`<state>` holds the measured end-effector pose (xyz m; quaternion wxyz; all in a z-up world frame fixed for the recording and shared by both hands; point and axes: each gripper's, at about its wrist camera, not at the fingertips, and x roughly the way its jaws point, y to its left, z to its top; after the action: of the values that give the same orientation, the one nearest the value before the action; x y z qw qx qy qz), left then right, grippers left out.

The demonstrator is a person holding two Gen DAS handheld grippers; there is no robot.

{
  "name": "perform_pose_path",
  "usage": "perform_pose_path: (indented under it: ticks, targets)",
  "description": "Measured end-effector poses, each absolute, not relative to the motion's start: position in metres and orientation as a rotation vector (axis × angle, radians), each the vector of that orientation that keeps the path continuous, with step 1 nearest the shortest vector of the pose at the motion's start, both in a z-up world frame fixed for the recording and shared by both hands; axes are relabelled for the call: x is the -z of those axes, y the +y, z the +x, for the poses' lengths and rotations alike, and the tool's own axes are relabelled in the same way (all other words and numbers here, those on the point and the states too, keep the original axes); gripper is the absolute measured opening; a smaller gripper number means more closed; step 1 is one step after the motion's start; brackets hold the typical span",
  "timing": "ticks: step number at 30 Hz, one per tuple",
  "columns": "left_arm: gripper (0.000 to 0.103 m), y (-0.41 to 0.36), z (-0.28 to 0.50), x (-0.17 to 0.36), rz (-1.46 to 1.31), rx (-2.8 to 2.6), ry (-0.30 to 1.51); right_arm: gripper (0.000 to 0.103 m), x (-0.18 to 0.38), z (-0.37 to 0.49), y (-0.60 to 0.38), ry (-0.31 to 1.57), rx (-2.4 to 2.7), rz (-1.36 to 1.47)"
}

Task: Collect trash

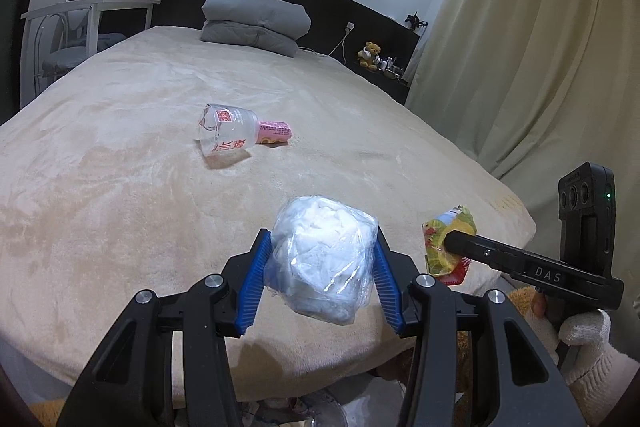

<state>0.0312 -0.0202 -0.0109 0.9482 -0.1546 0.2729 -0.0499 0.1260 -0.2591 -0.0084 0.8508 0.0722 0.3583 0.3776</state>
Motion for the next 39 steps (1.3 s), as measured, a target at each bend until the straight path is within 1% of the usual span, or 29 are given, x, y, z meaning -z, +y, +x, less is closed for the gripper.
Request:
perform_pose_path:
  ticks: [13,20,39]
  targets:
    - [0.048,-0.046,-0.015,0.024,-0.311,0.128,0.578,0.022,0.019,0.070,-0.270,0.764,-0.827,0.133]
    - [0.048,-0.057,-0.031,0.038,-0.309,0.134,0.616,0.022,0.030,0.054,-0.275,0.798,-0.847,0.130]
    - [0.048,-0.068,-0.040,0.093,-0.347,0.129,0.830,0.022,0.072,0.047,-0.272,0.992,-0.857,0.098]
